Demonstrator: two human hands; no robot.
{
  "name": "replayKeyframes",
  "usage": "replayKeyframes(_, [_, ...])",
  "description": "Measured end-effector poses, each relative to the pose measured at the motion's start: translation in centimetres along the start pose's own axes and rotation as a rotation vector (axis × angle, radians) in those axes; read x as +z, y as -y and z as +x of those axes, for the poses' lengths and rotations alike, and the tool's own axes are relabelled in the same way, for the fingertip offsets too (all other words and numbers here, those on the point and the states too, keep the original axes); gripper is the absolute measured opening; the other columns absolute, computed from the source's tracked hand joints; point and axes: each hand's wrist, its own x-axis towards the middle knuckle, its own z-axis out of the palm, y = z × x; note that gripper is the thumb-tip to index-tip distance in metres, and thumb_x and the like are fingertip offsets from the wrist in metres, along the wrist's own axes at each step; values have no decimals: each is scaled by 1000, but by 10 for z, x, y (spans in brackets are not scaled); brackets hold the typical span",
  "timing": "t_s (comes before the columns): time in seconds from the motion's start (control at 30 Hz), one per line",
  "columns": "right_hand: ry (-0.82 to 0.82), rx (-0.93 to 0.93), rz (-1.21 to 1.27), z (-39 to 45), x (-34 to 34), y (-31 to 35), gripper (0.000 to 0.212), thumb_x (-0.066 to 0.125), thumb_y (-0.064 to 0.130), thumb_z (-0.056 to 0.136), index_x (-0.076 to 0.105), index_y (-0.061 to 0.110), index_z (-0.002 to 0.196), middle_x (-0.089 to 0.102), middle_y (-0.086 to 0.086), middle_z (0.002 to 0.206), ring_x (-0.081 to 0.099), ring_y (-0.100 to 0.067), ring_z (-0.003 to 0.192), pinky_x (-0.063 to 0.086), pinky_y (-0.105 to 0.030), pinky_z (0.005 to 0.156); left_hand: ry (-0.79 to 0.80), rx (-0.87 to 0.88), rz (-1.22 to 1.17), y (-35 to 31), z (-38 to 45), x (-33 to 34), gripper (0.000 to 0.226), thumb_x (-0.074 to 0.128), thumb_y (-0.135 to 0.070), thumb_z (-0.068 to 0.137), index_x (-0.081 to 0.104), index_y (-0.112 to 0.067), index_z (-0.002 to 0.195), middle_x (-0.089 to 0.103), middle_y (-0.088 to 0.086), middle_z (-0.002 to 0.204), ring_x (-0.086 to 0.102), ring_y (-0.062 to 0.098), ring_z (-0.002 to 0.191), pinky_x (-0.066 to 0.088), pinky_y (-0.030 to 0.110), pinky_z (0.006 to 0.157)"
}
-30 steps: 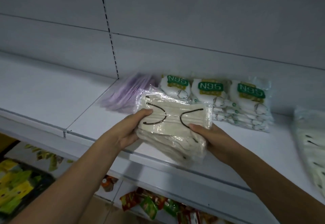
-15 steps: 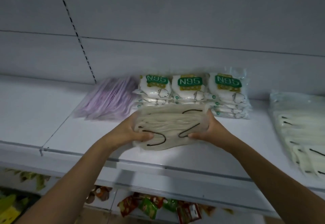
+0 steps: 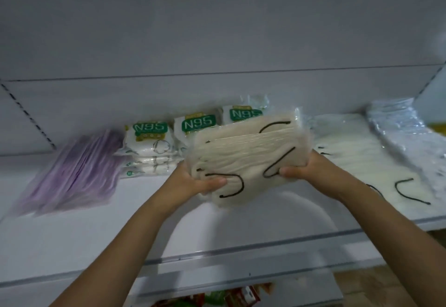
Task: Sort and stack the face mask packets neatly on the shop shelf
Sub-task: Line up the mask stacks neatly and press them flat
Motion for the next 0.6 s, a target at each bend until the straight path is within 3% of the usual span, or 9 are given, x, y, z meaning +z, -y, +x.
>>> replayKeyframes(0.13, [-196,-35,115,-20,-72,-3,64,93,52,48,77,19,100,74,-12,106,72,-25,99,58,-38,86,125,59,-38,-30,54,68,52,80,-9,80,61,-17,127,75,-9,111,70,8,105,53,15,81])
replayKeyframes(0.23, [-365,-70,151,-30,-122,-5,59,94,54,43,77,15,84,75,-8,85,72,-19,79,61,-34,68,209,68,-3,-37,97,114,52,77,-29,86,57,-17,133,71,-3,122,66,11,114,51,25,98])
replayKeyframes(0.3, [-433,-101,210,-35,-152,-4,39,92,43,50,76,16,74,71,-1,73,70,-12,70,59,-28,59,73,23,-181,-41,125,142,42,58,-47,96,58,-21,129,67,-1,125,63,12,117,45,33,108])
replayKeyframes(0.37, [-541,-137,323,-36,-180,-6,14,81,29,64,72,19,64,64,5,63,65,-5,61,57,-23,54,-178,46,-268,-39,154,160,36,42,-39,105,58,-14,125,66,9,118,64,20,109,44,36,110])
replayKeyframes(0.4, [-604,-159,366,-35,-192,-9,12,75,22,74,67,19,65,60,6,60,63,-4,57,56,-23,52,-261,119,-82,-33,167,166,36,39,-31,105,57,-8,127,65,14,118,64,24,108,44,33,108])
replayKeyframes(0.47, [-681,-150,398,-29,-209,-22,17,63,13,92,60,17,76,56,3,64,62,-5,55,57,-25,56,-196,252,516,-12,188,177,43,37,-21,95,57,-3,128,64,17,121,61,31,110,43,30,98])
replayKeyframes(0.53, [-733,-95,333,-18,-213,-35,8,63,20,95,61,18,87,62,1,78,66,-3,60,56,-23,60,-81,333,1115,20,200,187,37,42,-19,87,68,-5,109,67,16,106,62,35,101,44,35,90])
replayKeyframes(0.6, [-715,-33,282,-4,-207,-46,8,65,27,93,63,19,91,66,-2,87,69,-3,66,59,-24,62,2,287,1505,38,202,193,26,51,-25,83,74,-12,84,69,8,86,63,31,92,42,38,98])
